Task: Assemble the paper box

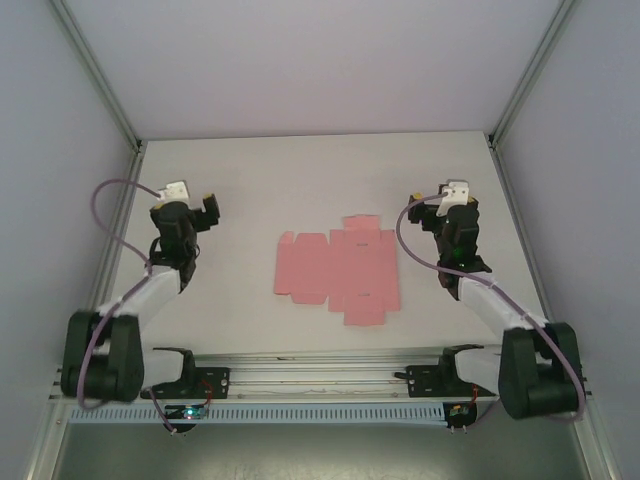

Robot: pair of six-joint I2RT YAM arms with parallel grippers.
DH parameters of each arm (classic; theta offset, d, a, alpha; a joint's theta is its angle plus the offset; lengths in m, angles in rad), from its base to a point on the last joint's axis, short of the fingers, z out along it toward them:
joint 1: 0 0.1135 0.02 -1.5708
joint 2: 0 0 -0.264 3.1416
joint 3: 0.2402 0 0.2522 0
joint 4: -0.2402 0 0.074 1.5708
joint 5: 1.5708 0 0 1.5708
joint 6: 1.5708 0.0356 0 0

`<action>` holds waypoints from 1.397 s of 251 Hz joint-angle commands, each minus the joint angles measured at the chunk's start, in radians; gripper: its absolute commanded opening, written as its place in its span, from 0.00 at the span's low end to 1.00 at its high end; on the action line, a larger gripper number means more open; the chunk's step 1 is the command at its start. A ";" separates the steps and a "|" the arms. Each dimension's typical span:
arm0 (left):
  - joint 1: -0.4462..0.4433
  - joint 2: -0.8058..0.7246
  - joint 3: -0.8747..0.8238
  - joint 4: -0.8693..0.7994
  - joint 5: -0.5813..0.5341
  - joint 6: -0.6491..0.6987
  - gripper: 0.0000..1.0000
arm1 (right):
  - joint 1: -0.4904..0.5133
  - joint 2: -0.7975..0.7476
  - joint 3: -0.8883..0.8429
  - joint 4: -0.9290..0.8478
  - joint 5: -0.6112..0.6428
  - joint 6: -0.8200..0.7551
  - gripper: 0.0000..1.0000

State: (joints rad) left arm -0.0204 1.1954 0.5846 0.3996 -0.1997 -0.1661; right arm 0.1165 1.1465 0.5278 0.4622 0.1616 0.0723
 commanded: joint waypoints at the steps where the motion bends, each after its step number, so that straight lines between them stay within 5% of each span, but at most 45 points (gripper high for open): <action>1: -0.006 -0.117 0.040 -0.313 0.067 -0.173 1.00 | 0.035 -0.052 0.074 -0.320 0.045 0.152 0.98; 57: -0.071 -0.127 0.046 -0.423 0.421 -0.448 1.00 | 0.228 -0.040 0.164 -0.595 -0.028 0.330 0.98; 91: -0.204 -0.059 0.065 -0.494 0.350 -0.472 1.00 | 0.291 0.015 0.147 -0.590 -0.141 0.394 0.94; 144: -0.303 0.053 0.084 -0.438 0.405 -0.486 1.00 | 0.304 0.133 0.077 -0.477 -0.222 0.458 0.91; 275: -0.352 0.246 0.119 -0.384 0.564 -0.483 1.00 | 0.223 0.385 -0.016 -0.389 -0.275 0.552 0.86; 350: -0.365 0.421 0.155 -0.171 0.755 -0.560 0.97 | 0.217 0.399 -0.026 -0.380 -0.276 0.554 0.85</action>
State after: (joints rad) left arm -0.3702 1.5806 0.7204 0.0875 0.4492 -0.6777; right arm 0.3485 1.5021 0.5476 0.1944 -0.0883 0.5999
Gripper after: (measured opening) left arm 0.988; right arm 0.847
